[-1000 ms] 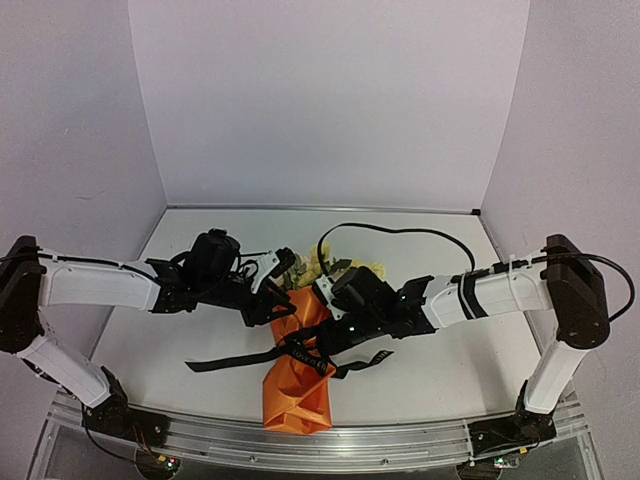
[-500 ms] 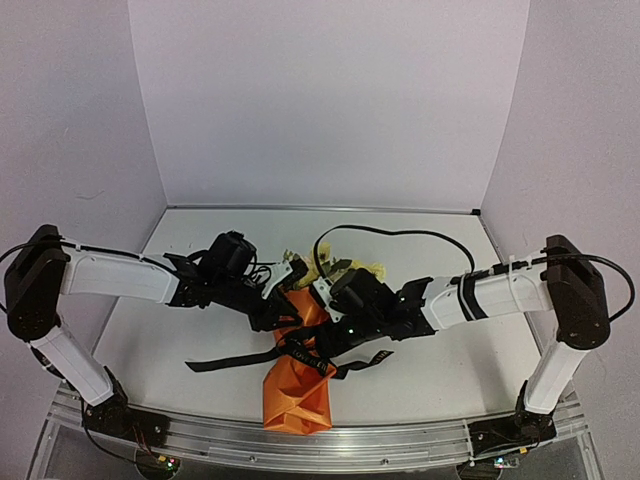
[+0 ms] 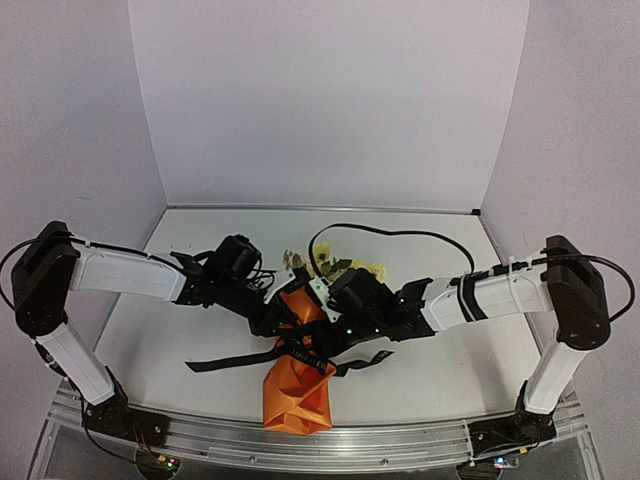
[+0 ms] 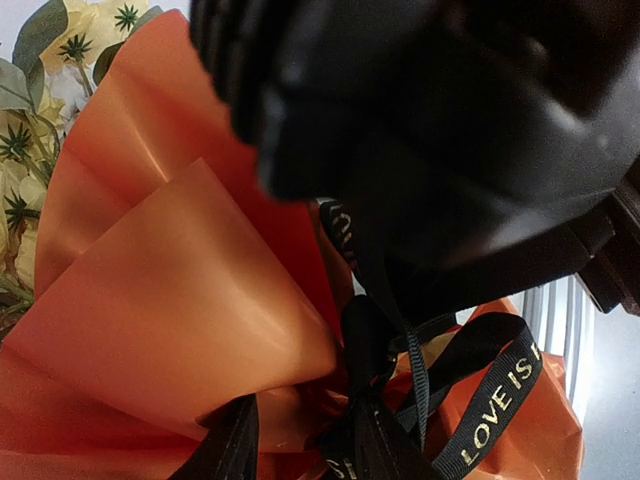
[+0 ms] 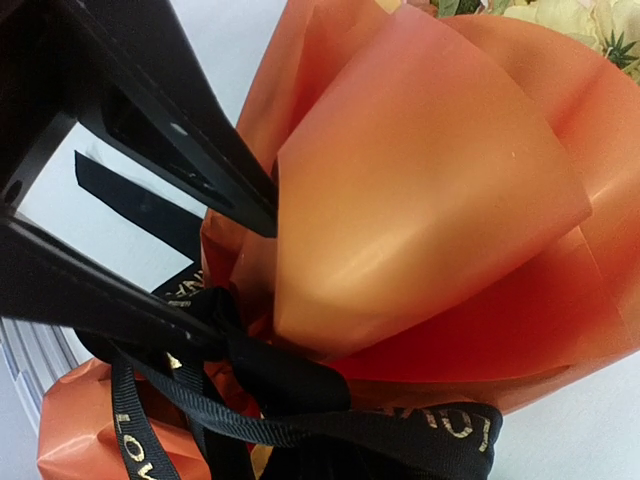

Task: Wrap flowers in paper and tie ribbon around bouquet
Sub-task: Cross the half-tied ribbon over the folded bouquet.

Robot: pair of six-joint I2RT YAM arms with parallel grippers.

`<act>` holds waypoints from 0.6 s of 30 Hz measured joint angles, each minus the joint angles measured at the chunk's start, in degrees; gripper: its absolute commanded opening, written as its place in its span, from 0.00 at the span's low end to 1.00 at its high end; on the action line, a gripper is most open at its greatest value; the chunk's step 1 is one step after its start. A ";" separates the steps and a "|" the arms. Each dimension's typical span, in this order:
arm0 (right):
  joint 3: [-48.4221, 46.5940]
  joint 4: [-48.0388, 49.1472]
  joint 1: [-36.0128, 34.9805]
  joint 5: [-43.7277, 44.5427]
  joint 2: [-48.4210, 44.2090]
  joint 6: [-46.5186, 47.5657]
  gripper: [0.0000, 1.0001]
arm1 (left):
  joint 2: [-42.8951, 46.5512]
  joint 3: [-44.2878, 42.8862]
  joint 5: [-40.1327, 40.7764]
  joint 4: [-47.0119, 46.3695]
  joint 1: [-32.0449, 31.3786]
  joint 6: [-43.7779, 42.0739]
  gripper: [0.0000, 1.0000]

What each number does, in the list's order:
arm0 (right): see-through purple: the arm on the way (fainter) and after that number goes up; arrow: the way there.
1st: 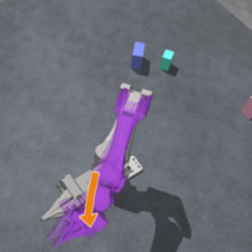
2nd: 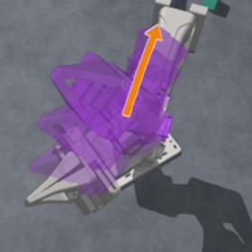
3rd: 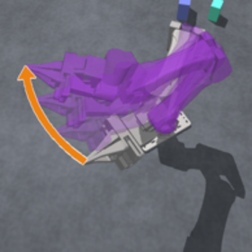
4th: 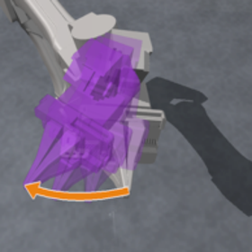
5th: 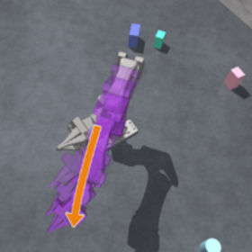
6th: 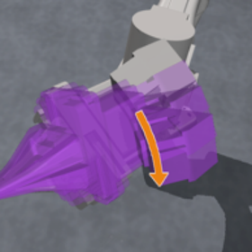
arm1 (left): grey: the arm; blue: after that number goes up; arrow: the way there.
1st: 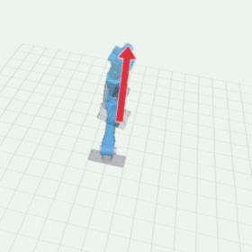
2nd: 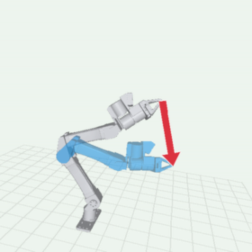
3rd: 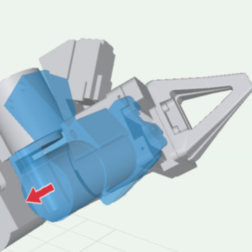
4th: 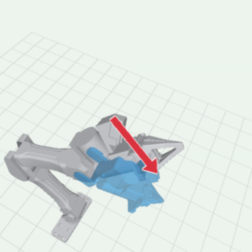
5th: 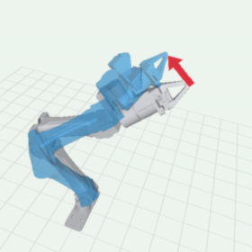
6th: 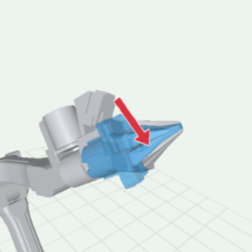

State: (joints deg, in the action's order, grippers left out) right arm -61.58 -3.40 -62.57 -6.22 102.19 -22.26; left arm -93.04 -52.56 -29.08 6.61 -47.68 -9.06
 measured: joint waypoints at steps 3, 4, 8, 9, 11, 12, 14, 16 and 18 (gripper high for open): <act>0.00 -0.03 0.00 -0.02 0.02 0.20 0.00 | -0.20 -0.01 -0.42 -0.03 0.07 0.07 0.37; 0.00 -0.08 0.00 -0.02 0.02 0.20 0.00 | -0.32 -0.06 -0.54 -0.04 0.08 0.10 0.37; 0.00 0.04 0.00 -0.06 0.02 0.37 0.00 | -1.41 -0.95 -0.83 -0.05 0.26 0.13 0.38; 0.00 0.13 0.00 -0.02 0.02 0.27 0.00 | -1.75 -1.13 -0.95 -0.11 0.28 0.11 0.38; 0.00 0.00 0.09 -0.03 0.06 0.30 0.00 | -2.15 -1.49 -1.09 -0.08 0.34 0.17 0.37; 0.00 0.00 0.12 -0.02 0.07 0.28 0.00 | -2.27 -1.58 -1.28 -0.09 0.38 0.17 0.36; 0.00 0.04 0.15 -0.04 0.07 0.30 0.00 | -2.46 -1.81 -1.48 -0.11 0.39 0.28 0.33; 0.00 0.13 0.12 -0.12 0.07 0.36 0.00 | -2.58 -1.87 -1.92 -0.26 0.40 0.37 0.30; 0.00 0.27 0.09 -0.15 0.07 0.39 0.00 | -2.72 -1.88 -2.37 -0.58 0.44 0.56 0.25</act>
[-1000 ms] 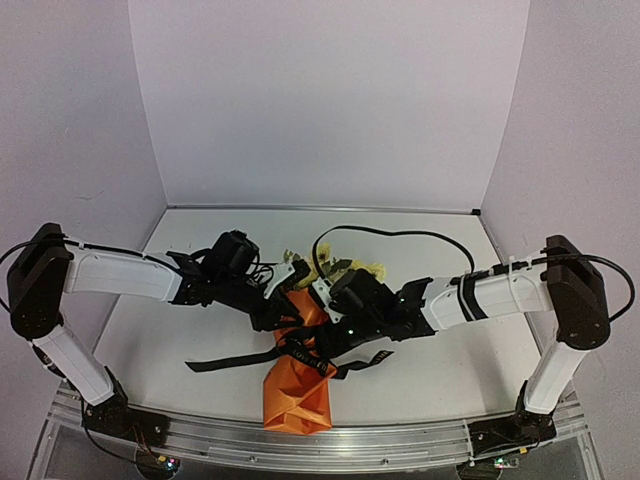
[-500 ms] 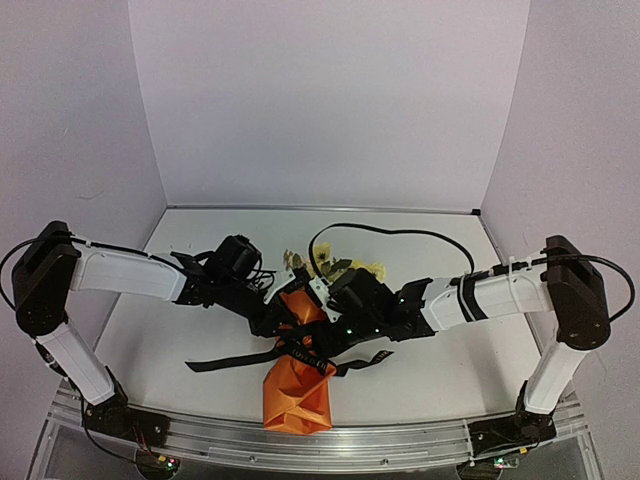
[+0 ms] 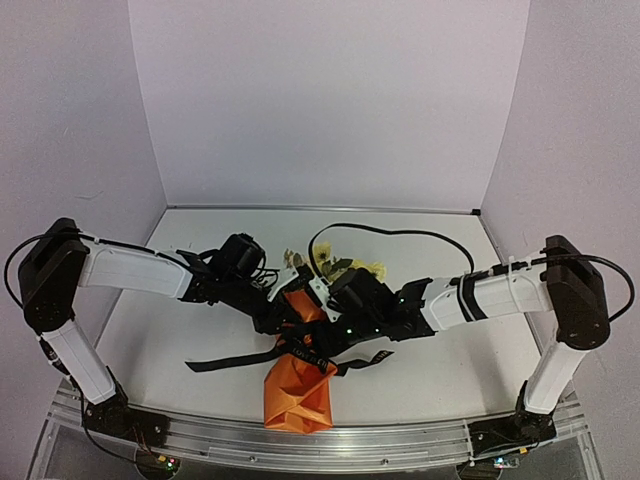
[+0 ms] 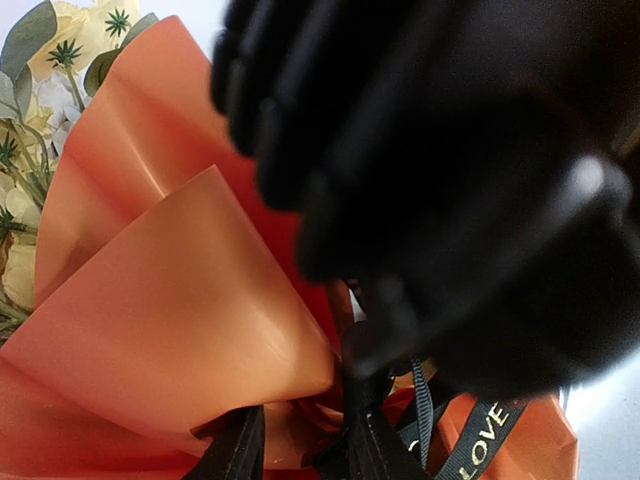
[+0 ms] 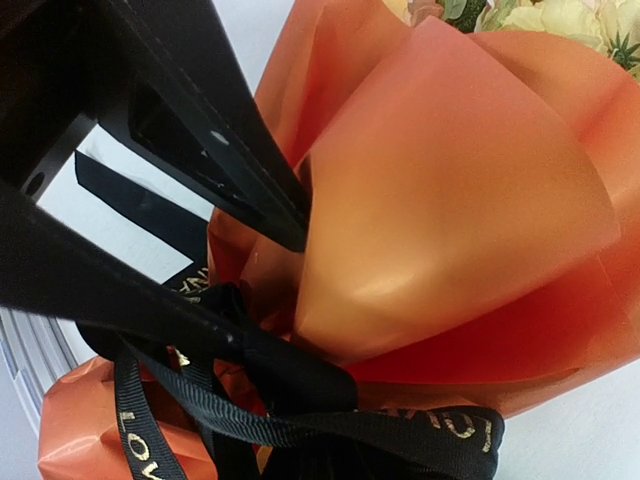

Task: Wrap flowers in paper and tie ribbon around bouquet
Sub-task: Cross the half-tied ribbon over the folded bouquet.

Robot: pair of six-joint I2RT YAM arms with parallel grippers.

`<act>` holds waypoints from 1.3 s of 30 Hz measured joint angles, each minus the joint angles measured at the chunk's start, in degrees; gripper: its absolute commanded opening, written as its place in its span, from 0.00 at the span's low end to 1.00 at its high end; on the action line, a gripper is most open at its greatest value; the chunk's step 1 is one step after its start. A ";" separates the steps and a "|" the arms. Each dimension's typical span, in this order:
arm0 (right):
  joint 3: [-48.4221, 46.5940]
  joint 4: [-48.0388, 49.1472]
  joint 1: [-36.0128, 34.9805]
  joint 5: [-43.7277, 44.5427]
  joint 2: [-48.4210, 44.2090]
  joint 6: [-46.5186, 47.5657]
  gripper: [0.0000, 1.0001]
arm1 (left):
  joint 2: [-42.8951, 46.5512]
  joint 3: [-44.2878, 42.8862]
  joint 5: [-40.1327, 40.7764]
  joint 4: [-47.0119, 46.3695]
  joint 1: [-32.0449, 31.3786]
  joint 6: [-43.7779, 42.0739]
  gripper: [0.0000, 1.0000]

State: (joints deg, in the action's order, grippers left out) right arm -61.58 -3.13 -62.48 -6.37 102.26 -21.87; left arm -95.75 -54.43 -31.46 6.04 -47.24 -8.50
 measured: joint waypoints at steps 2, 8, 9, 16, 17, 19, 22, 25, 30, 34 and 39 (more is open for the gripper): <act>0.00 0.16 0.00 0.07 0.00 0.00 0.00 | -0.06 0.00 -0.31 -0.15 0.06 0.15 0.18; 0.21 0.96 0.00 0.58 0.00 0.25 0.00 | -0.08 0.00 -1.10 -0.77 0.06 1.33 0.03; 0.27 1.10 0.00 0.68 0.00 0.32 0.00 | -0.08 0.00 -1.17 -0.93 0.06 1.47 0.01; 0.55 3.26 -0.11 0.92 0.00 0.73 0.08 | 1.17 1.39 -1.08 -3.34 0.04 2.57 0.00; 0.55 3.58 -0.16 0.92 0.00 0.74 0.09 | 1.51 1.68 -0.92 -3.55 0.01 2.60 0.00; 0.63 4.15 -0.23 0.83 0.00 0.73 0.14 | 2.26 2.36 -0.57 -3.99 -0.04 2.72 0.00; 0.95 4.80 -0.26 0.70 -0.06 0.65 0.19 | 3.26 3.64 0.08 -4.61 -0.14 2.90 0.00; 1.62 4.90 -0.26 0.51 -0.63 0.65 0.23 | 4.07 4.96 0.70 -5.15 -0.37 3.08 0.00; 3.11 4.74 -0.26 0.12 -3.39 0.61 0.29 | 5.78 6.54 2.52 -6.52 -0.48 3.99 0.00; 3.33 4.62 -0.26 -0.59 -5.39 0.71 0.35 | 6.88 7.32 3.72 -7.64 -0.48 4.27 0.00; 3.96 3.68 -0.31 -1.92 -7.25 1.05 0.42 | 7.16 7.37 4.82 -8.15 -0.48 4.38 0.00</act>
State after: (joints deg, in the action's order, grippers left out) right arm -57.62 0.55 -62.78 -8.29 95.01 -20.82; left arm -88.59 -47.07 -26.64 -2.11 -47.72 -4.12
